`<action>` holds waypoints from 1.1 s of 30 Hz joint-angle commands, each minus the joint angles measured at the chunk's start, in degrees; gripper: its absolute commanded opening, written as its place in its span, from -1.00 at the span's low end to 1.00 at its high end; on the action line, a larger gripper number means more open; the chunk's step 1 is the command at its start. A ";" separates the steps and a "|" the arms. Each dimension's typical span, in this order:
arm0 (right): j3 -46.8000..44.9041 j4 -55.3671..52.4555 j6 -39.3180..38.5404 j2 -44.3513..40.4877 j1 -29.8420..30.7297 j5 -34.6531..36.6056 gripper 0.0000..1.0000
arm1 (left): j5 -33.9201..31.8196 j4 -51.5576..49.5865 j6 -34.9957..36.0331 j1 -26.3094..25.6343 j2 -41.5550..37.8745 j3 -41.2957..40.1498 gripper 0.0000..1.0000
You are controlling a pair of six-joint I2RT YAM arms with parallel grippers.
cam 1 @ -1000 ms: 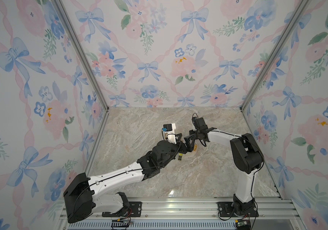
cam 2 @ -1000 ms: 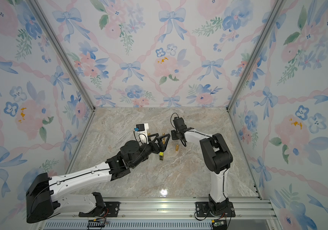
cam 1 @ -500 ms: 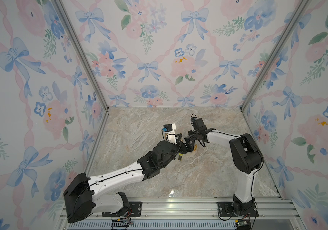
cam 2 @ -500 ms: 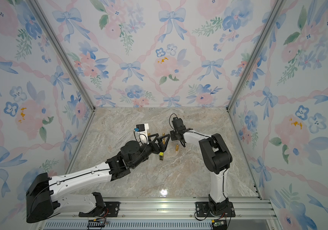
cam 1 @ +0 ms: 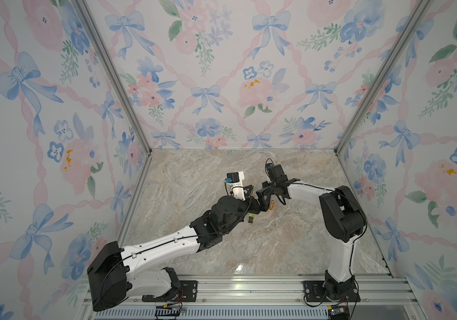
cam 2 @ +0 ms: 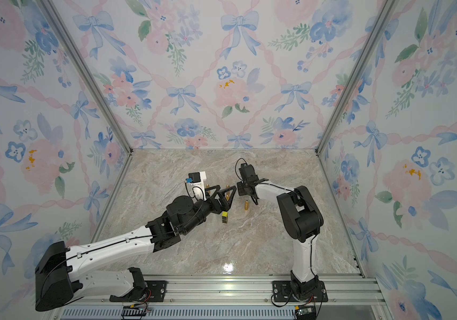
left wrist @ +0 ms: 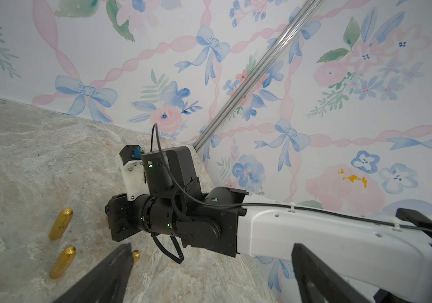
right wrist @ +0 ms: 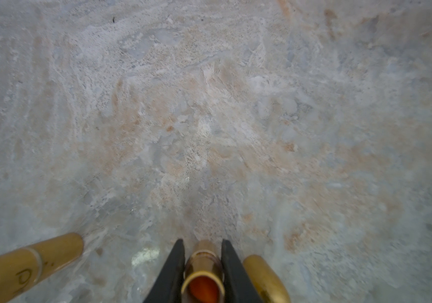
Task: Open the lipstick cap
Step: Place the lipstick at the center of the board, then pick up the lipstick at the center of the board.
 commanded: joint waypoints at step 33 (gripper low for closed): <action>-1.99 -33.40 20.28 -25.09 1.79 -4.75 0.37 | 3.91 -0.19 27.35 2.73 4.42 -8.19 0.96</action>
